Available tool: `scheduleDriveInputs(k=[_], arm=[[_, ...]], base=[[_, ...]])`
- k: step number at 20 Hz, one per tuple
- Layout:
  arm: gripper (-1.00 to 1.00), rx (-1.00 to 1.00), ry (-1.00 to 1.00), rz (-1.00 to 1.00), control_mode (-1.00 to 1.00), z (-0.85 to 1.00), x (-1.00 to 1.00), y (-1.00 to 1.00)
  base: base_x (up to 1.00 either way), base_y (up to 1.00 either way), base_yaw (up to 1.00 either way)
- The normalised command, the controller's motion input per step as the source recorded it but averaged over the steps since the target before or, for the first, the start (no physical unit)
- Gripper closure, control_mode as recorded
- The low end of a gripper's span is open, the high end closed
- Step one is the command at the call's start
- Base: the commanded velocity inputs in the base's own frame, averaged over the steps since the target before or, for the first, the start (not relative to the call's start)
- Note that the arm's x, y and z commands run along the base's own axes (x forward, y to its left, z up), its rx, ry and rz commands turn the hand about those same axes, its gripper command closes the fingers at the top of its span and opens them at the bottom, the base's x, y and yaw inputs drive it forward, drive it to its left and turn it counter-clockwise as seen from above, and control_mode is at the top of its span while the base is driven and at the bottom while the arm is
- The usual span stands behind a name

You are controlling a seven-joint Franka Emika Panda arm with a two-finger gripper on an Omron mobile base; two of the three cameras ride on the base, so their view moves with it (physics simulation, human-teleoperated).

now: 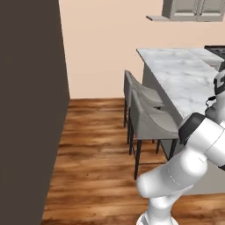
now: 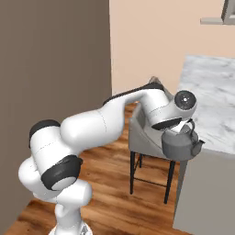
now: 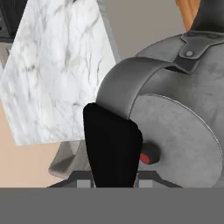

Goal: The kettle is done boiling. Turn off the stove, then wait for 300 timesteps before moving the kettle to the dining table.

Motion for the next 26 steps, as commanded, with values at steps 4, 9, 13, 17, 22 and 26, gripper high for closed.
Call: scheduleDriveInputs(k=[4, 9, 13, 17, 22, 26], arm=[[1.0, 0.0, 0.0, 0.0, 1.0, 0.0, 0.0, 0.0], [1.0, 0.0, 0.0, 0.0, 1.0, 0.0, 0.0, 0.0], [1.0, 0.0, 0.0, 0.0, 1.0, 0.0, 0.0, 0.0], [1.0, 0.0, 0.0, 0.0, 1.0, 0.0, 0.0, 0.0], [1.0, 0.0, 0.0, 0.0, 1.0, 0.0, 0.0, 0.0], [1.0, 0.0, 0.0, 0.0, 1.0, 0.0, 0.0, 0.0]], base=[[0.74, 0.42, -0.48], [0.72, 0.38, -0.48], [0.68, 0.47, -0.46], [0.67, 0.61, -0.42], [0.66, 0.52, -0.39], [0.61, 0.35, -0.34]])
